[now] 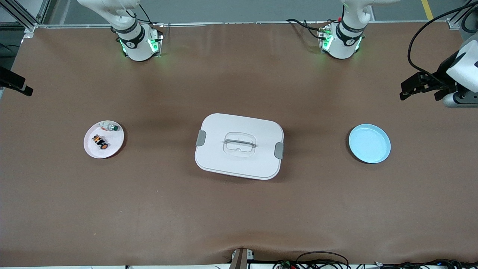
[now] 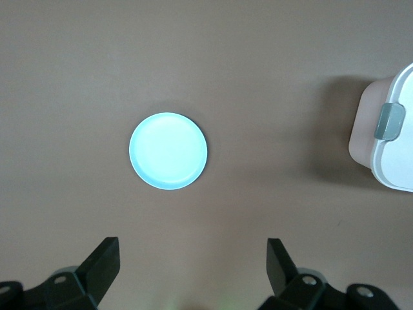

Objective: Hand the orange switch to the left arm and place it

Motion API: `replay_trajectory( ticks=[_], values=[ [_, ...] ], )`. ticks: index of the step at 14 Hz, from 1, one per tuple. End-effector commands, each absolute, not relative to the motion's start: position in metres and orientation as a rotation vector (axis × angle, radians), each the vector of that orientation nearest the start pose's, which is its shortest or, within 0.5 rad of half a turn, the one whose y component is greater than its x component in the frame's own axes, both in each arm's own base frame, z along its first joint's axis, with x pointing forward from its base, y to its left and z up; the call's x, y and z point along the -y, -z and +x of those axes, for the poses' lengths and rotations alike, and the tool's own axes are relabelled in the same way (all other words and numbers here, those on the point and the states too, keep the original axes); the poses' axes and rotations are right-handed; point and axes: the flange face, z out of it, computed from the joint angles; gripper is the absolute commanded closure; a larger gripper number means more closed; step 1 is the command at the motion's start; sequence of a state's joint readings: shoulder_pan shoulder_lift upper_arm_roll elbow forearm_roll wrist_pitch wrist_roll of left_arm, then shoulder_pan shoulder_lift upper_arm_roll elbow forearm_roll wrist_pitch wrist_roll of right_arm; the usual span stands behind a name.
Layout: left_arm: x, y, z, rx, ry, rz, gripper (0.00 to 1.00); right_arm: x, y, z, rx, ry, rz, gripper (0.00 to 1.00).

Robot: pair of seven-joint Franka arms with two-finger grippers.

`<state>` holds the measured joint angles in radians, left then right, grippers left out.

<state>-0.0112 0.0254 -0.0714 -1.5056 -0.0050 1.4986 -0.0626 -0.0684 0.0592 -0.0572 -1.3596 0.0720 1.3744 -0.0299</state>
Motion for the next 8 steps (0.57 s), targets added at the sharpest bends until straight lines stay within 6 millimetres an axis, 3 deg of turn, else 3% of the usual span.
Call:
replay_trajectory(
  ticks=[1,8],
  values=[
    [0.0434,-0.6412,0.5500,-0.054,-0.030,-3.153,0.00,0.0590,-0.6760,0.5374,-0.149,-0.067,-3.048,0.00],
    [0.0419,-0.6459,0.5505,-0.050,-0.016,-3.155,0.00,0.0602,-0.6759,0.5379,-0.150,-0.065,-3.051,0.00]
  ],
)
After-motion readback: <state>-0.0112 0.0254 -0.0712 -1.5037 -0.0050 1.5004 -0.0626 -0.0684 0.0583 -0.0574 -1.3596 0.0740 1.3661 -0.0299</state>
